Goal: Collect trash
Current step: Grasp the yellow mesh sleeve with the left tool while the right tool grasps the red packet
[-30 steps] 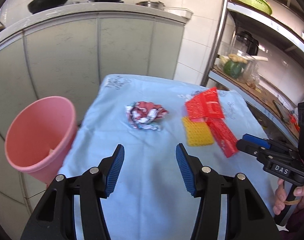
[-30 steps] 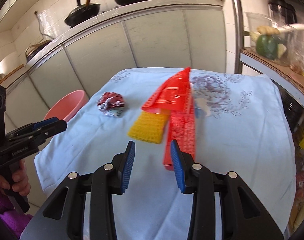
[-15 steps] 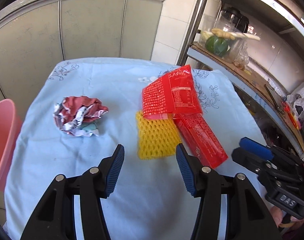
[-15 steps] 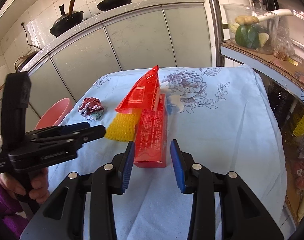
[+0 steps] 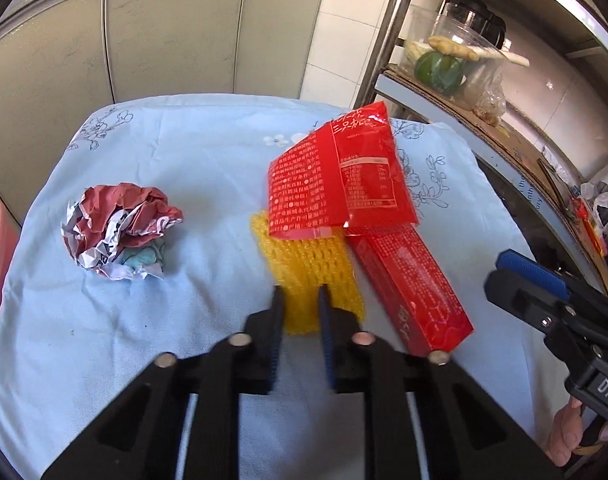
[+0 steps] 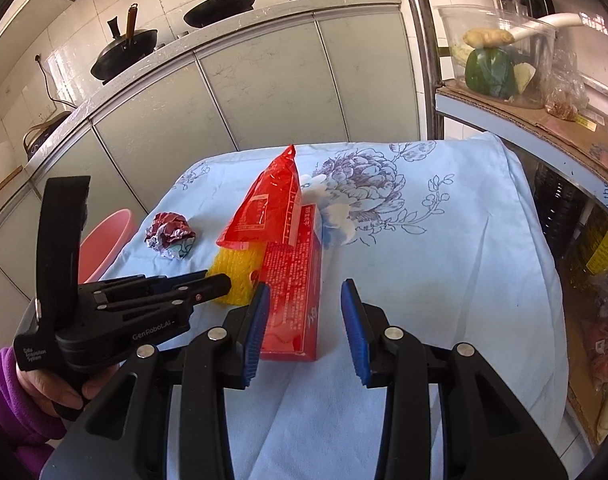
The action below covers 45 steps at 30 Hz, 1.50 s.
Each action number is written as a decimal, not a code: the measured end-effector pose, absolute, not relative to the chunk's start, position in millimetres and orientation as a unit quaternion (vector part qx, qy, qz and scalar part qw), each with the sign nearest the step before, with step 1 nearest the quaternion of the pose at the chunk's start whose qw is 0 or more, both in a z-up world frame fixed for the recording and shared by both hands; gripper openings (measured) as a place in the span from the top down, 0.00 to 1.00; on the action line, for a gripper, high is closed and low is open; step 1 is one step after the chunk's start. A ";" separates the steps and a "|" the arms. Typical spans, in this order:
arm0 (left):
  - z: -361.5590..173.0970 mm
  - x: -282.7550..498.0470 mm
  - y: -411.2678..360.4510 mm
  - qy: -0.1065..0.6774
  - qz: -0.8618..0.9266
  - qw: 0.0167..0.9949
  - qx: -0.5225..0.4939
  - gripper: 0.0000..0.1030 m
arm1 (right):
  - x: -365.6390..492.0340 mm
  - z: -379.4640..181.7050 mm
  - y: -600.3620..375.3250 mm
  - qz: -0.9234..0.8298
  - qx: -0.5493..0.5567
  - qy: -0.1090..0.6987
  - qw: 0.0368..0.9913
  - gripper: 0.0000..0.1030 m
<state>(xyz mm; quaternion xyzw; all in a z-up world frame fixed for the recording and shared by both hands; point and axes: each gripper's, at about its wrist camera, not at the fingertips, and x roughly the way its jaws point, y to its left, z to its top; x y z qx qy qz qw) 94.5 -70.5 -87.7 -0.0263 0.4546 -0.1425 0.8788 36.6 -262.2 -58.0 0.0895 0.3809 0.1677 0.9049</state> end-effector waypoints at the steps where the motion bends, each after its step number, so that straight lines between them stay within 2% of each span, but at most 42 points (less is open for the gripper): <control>1: -86.3 92.9 -70.4 0.453 -0.143 0.879 -0.025 0.92 | 38.5 -57.6 -260.8 0.169 0.089 0.381 0.905 0.64; 13: -73.5 60.4 -45.4 0.435 -0.156 0.886 -0.029 0.92 | 75.7 -51.1 -246.2 0.184 0.134 0.364 0.903 0.63; 20: -83.8 57.2 -37.5 0.449 -0.152 0.880 -0.035 0.92 | 108.7 -63.4 -238.2 0.166 0.143 0.385 0.897 0.63; 21: -85.4 57.3 -36.9 0.450 -0.150 0.879 -0.034 0.92 | 111.7 -64.5 -235.8 0.167 0.140 0.387 0.896 0.62; 22: -87.2 57.5 -36.8 0.452 -0.150 0.878 -0.035 0.92 | 114.7 -64.9 -234.1 0.166 0.135 0.387 0.897 0.56; 24: -88.7 57.4 -36.0 0.454 -0.151 0.877 -0.038 0.92 | 119.7 -66.3 -231.9 0.160 0.127 0.387 0.899 0.54; 35: -88.9 56.8 -33.4 0.454 -0.154 0.877 -0.042 0.92 | 128.4 -71.0 -226.3 0.162 0.103 0.380 0.905 0.54; 36: -88.6 56.4 -32.6 0.454 -0.155 0.876 -0.044 0.92 | 126.7 -69.6 -225.6 0.162 0.099 0.377 0.907 0.57; 37: -88.5 55.7 -32.0 0.454 -0.155 0.876 -0.044 0.92 | 125.1 -68.7 -225.0 0.163 0.096 0.376 0.907 0.66; 40: -87.1 52.5 -30.6 0.451 -0.155 0.878 -0.047 0.92 | 121.3 -68.4 -224.2 0.170 0.101 0.381 0.903 0.77; 45: -79.3 47.6 -26.7 0.440 -0.157 0.883 -0.049 0.92 | 106.2 -59.9 -223.5 0.174 0.102 0.373 0.906 0.84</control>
